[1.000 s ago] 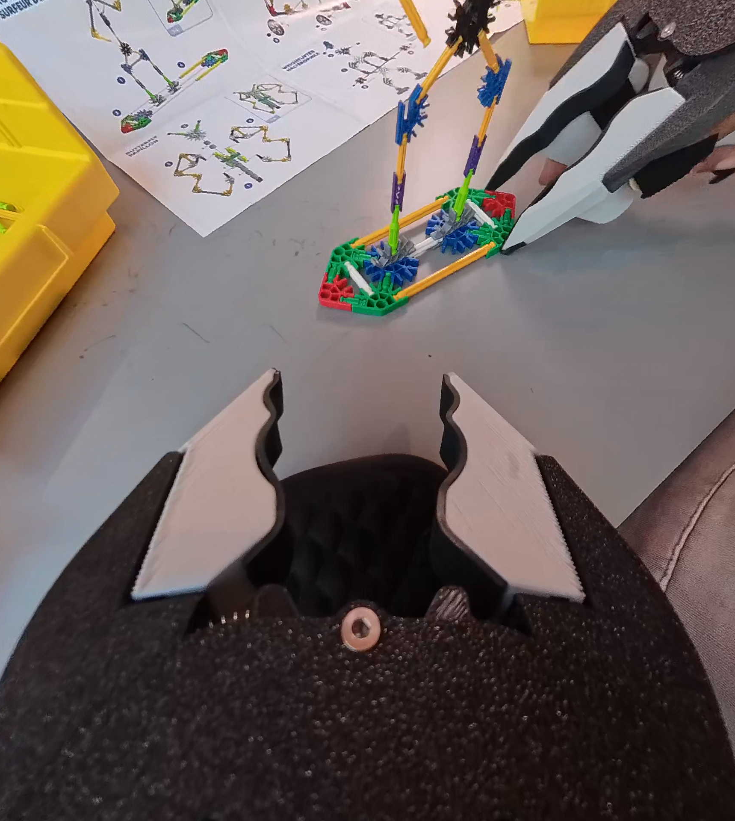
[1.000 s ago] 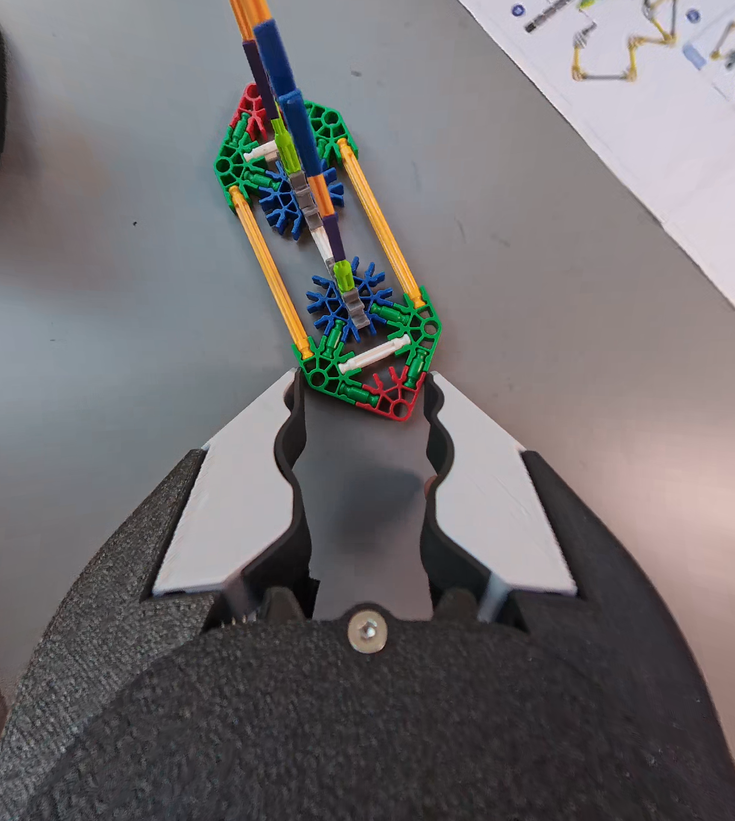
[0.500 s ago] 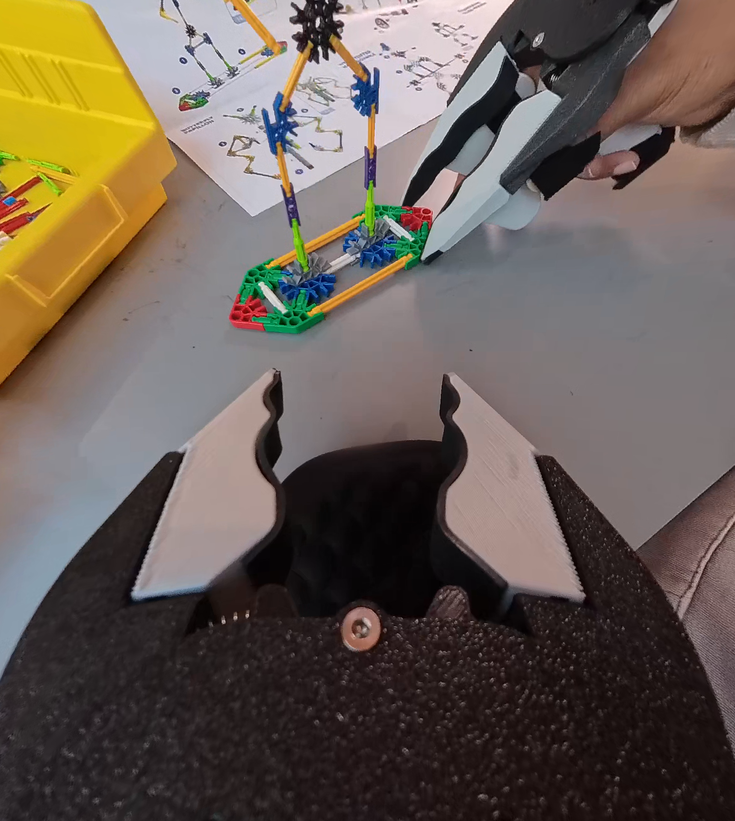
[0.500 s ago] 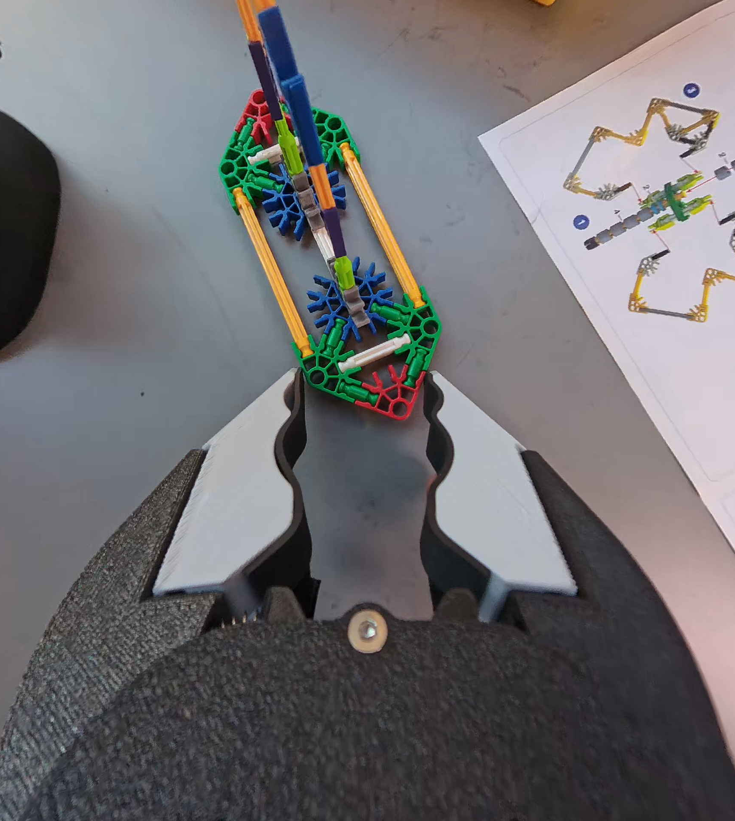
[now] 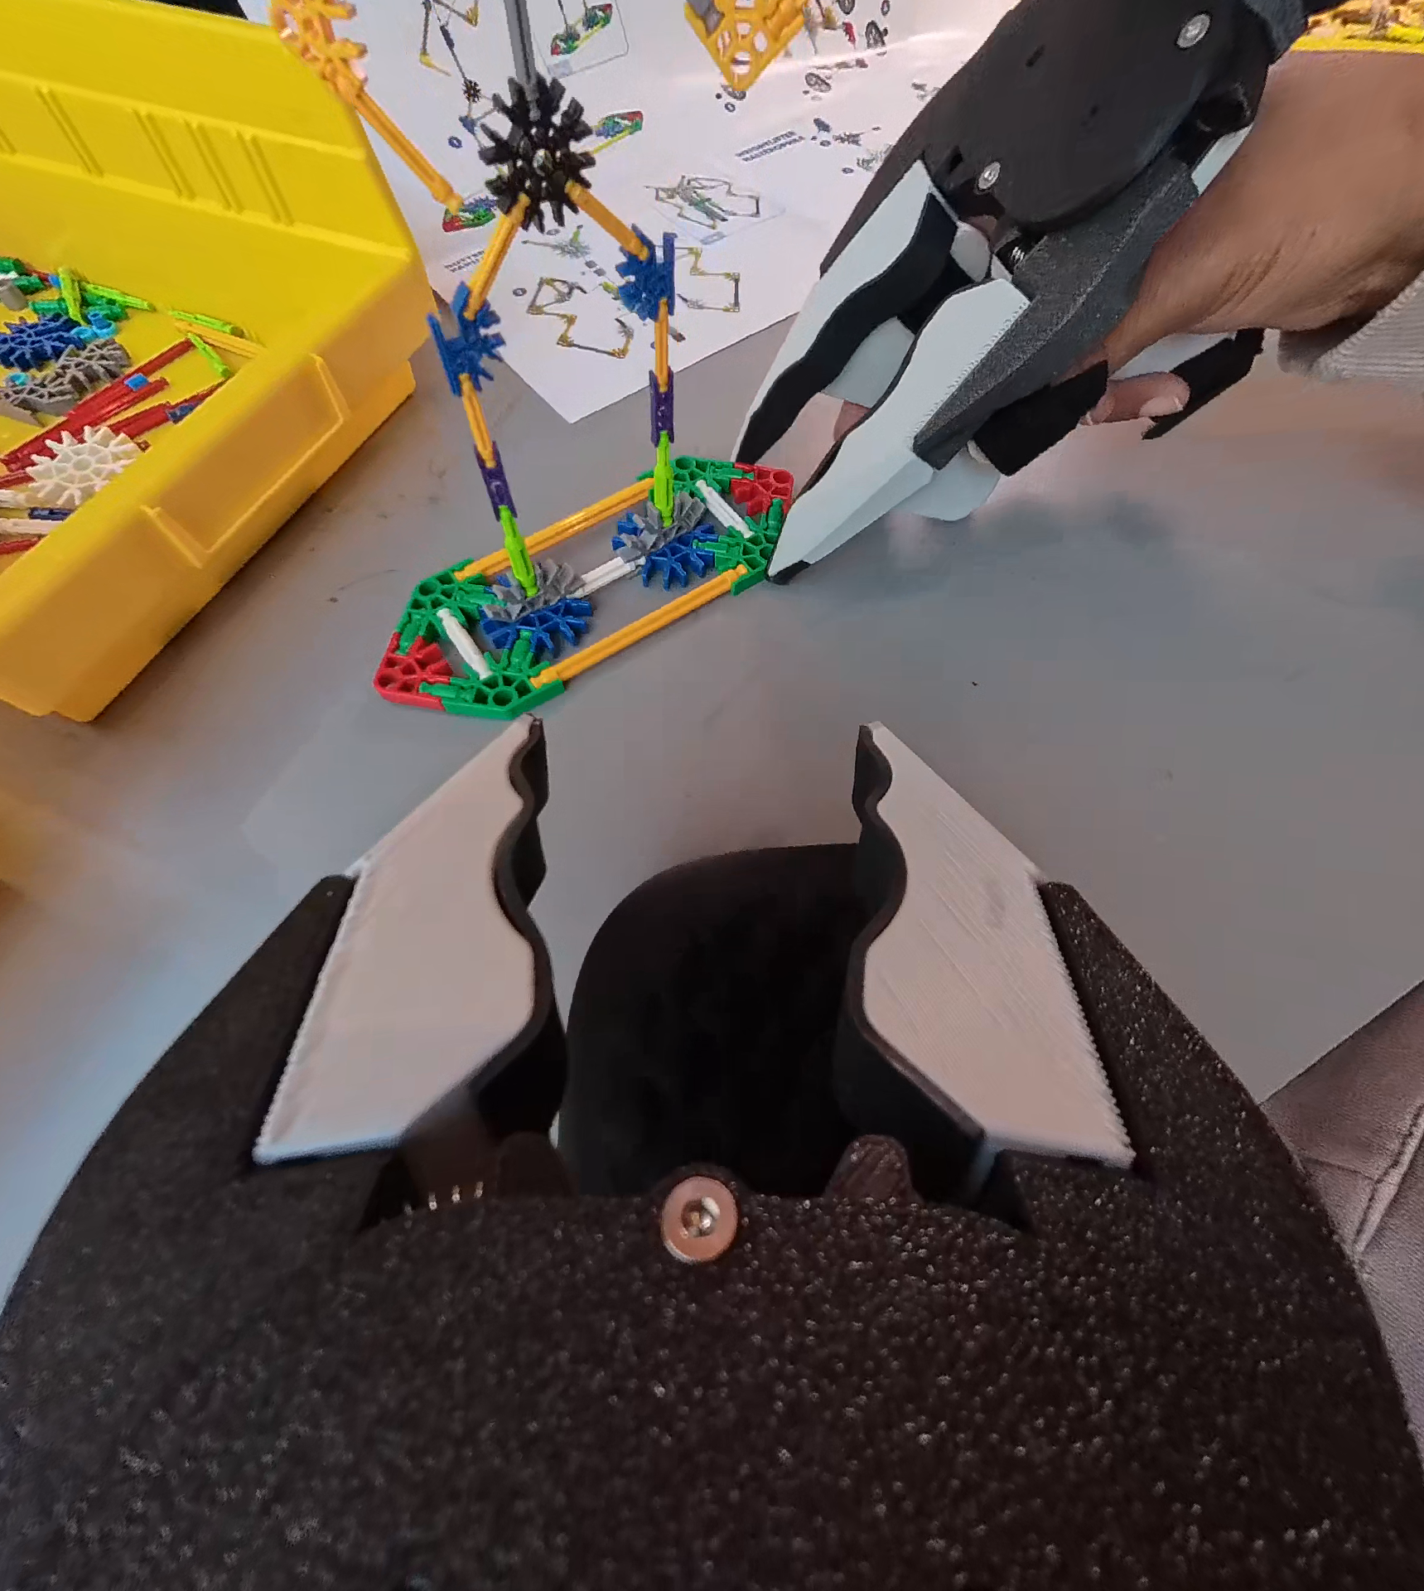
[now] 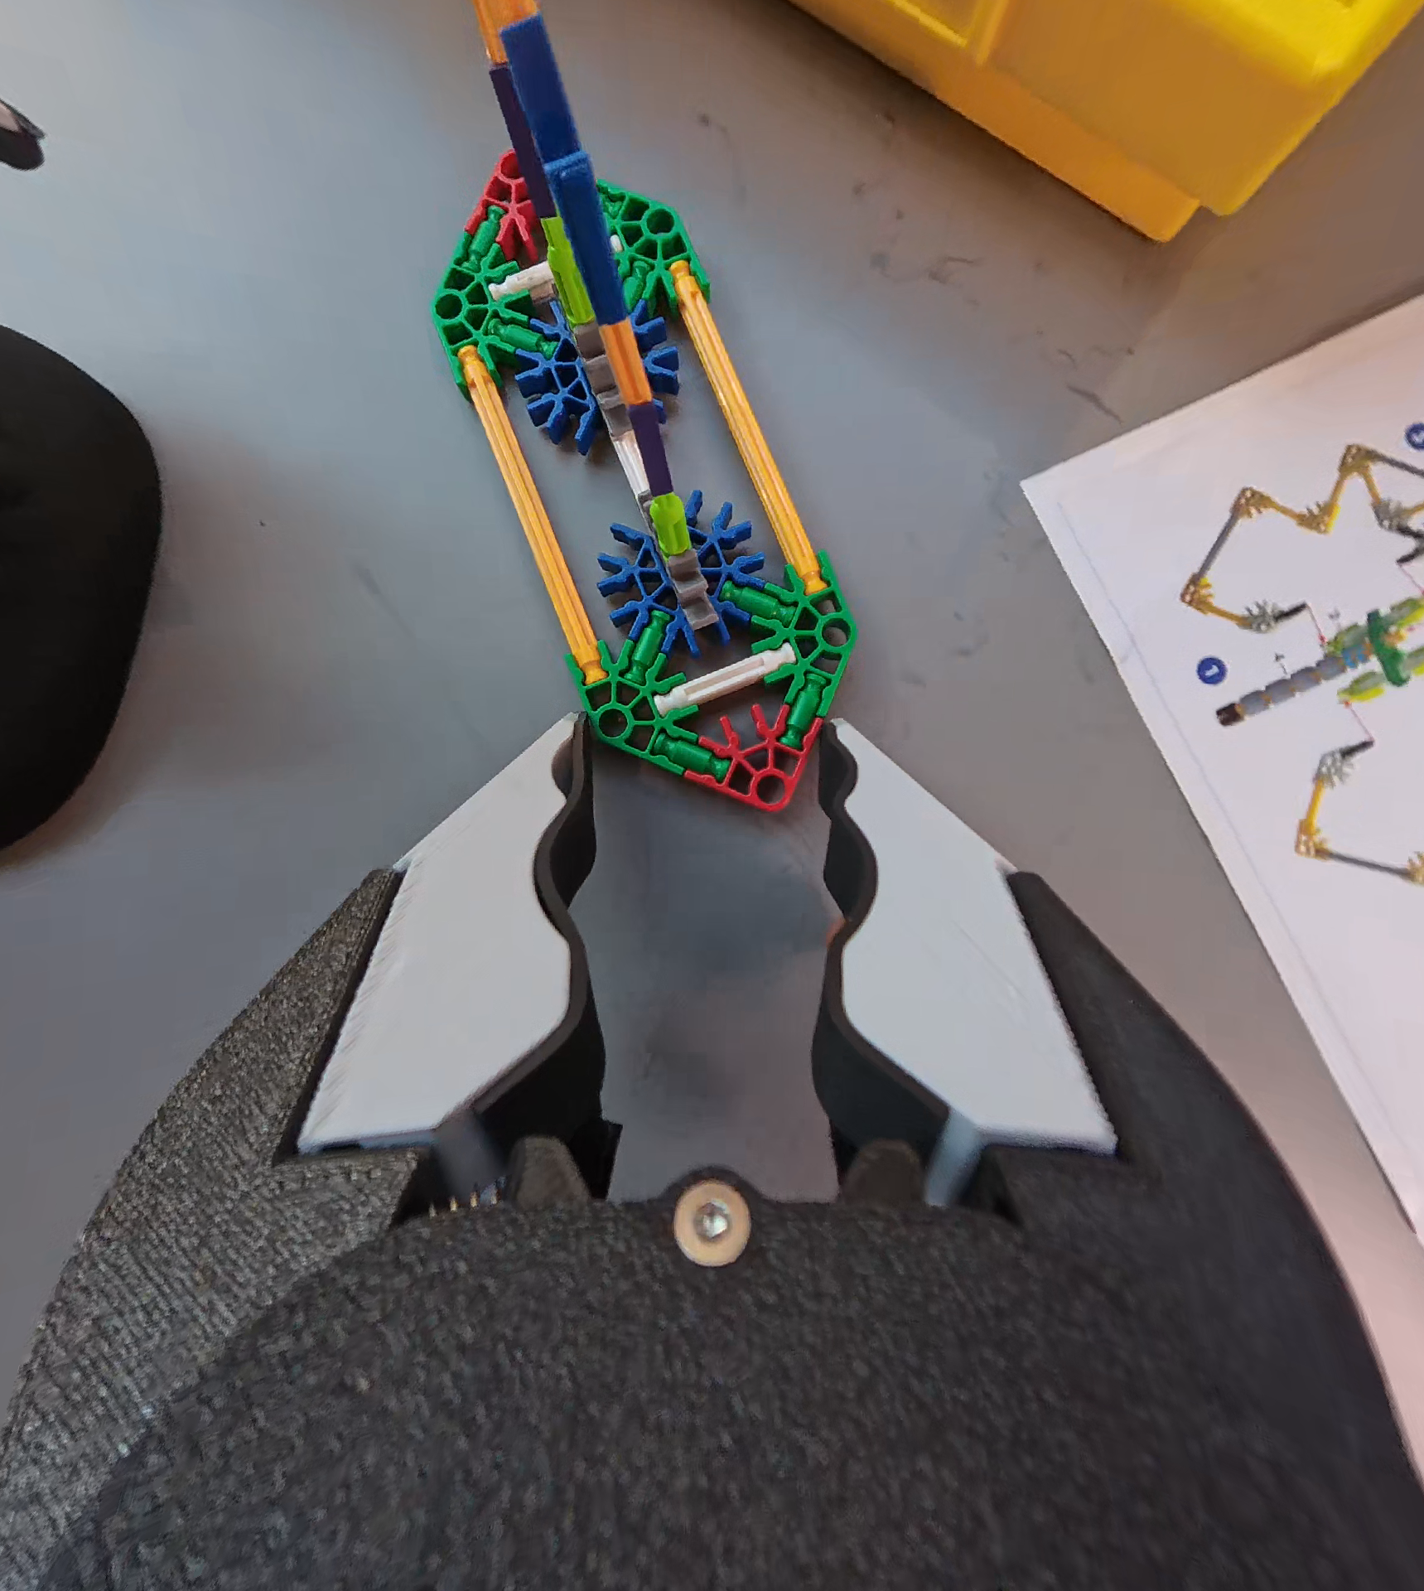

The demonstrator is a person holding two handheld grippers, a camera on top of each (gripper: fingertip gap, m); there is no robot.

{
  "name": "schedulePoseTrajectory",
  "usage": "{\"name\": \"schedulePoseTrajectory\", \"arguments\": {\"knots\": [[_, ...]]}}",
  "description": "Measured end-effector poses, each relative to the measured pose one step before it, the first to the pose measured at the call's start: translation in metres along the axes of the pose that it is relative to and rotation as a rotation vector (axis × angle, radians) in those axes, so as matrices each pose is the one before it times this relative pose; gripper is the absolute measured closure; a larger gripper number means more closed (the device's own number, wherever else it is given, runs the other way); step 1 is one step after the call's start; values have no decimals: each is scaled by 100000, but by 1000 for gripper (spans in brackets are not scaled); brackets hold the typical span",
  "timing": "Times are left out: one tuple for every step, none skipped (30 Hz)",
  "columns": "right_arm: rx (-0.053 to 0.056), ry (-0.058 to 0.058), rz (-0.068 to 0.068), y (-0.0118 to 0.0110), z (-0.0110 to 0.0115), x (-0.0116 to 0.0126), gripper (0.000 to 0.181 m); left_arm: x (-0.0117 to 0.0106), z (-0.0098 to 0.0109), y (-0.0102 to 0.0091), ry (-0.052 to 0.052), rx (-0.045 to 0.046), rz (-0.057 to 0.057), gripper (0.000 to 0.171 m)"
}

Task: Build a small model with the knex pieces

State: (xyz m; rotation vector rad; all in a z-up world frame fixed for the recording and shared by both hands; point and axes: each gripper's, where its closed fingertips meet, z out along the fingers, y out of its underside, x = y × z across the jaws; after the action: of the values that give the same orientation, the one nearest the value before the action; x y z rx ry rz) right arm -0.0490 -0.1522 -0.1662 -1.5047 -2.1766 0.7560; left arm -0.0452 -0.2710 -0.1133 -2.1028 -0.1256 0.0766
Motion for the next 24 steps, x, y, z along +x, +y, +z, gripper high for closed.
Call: {"name": "schedulePoseTrajectory", "arguments": {"knots": [[39,-1569,-1861,-288,244,29,130,-131,-5,31,-376,67,-229,100],[-113,-1726,-1353,-260,227,-33,130,-155,-12,16,-529,151,-213,100],[-8,-1423,-617,-277,209,-83,130,-168,-28,4,-657,251,-170,99],[26,-472,12,-267,212,-38,130,-157,-45,-46,-676,499,-143,99],[113,162,266,-264,208,-73,130,-150,-85,-117,-657,972,-194,99],[146,490,465,-235,196,-112,130,-134,-116,-163,-606,1245,-289,99],[34,919,1334,-201,161,-95,130,-147,-115,-171,-647,1183,-329,98],[60,1080,1633,-178,142,-100,130,-198,-133,-175,-839,1185,-321,98],[39,1357,1658,-120,109,-80,130,-206,-139,-182,-875,1152,-320,98],[-187,1670,2249,-79,60,-16,130,-202,-140,-148,-743,817,-361,98],[-62,1506,1924,-67,58,-60,130,-214,-120,-88,-739,463,-384,98],[16,1710,1709,-54,44,-69,130,-235,-131,-80,-850,427,-352,98],[17,1658,1304,-40,46,-103,130,-253,-133,-83,-909,466,-402,98],[44,1098,611,-51,52,-223,130,-248,-131,-66,-799,392,-407,98],[233,907,419,-70,58,-249,130,-240,-120,-54,-728,337,-368,98],[155,695,584,-76,65,-265,130,-256,-124,-40,-788,323,-301,98],[83,213,321,-71,50,-314,130,-273,-120,-38,-935,274,-197,98],[89,-280,-6,-73,51,-370,130,-300,-119,-38,-1078,268,-109,97],[125,-332,-641,-63,55,-377,130,-303,-136,-33,-1082,297,-46,97],[99,-432,-925,-63,43,-341,130,-287,-143,-55,-1001,327,6,97],[40,-963,-996,-66,49,-334,130,-277,-151,-36,-932,287,69,97],[10,-1470,-1634,-85,53,-313,130,-270,-143,-28,-940,172,152,97],[136,-1719,-2185,-107,79,-305,130,-265,-139,-13,-1010,114,243,97],[206,-1386,-2430,-124,103,-203,130,-278,-144,-10,-996,115,260,97]]}}
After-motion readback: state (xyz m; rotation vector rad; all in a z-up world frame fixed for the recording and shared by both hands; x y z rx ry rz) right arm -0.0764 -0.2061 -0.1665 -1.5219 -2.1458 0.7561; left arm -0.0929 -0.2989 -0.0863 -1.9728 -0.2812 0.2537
